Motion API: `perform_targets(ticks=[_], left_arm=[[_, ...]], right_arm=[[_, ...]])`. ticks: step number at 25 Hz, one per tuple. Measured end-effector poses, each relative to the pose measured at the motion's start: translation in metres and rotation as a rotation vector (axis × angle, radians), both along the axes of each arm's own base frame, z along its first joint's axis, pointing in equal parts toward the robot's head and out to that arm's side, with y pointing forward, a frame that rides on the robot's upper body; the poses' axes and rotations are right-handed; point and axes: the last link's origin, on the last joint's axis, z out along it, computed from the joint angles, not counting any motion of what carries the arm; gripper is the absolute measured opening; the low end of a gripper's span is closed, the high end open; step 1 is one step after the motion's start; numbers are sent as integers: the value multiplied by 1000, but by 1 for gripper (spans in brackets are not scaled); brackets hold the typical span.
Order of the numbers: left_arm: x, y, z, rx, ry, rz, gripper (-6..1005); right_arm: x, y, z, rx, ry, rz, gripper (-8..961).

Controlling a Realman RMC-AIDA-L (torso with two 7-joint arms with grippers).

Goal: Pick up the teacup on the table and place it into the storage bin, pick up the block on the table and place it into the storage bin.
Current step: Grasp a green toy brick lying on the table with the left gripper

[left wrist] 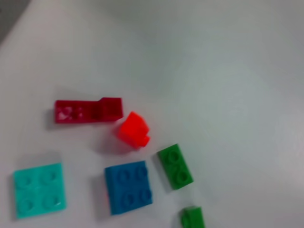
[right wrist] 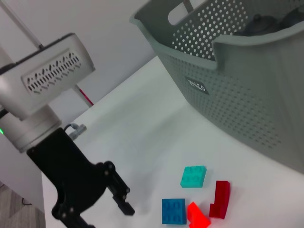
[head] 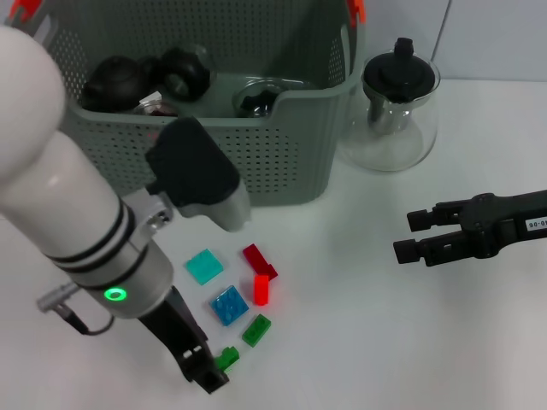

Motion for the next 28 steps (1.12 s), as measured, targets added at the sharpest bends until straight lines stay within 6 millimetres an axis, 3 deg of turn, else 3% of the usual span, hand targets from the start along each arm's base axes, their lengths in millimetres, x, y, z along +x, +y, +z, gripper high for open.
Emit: perform_targets(ticks=[8, 28], left_arm=[[5, -5, -22, 10, 25, -21, 542], [1, 0, -37, 51, 84, -56, 483]], right_arm=[[1, 0, 0, 5, -3, 6, 945], [2, 0, 0, 8, -4, 9, 946]])
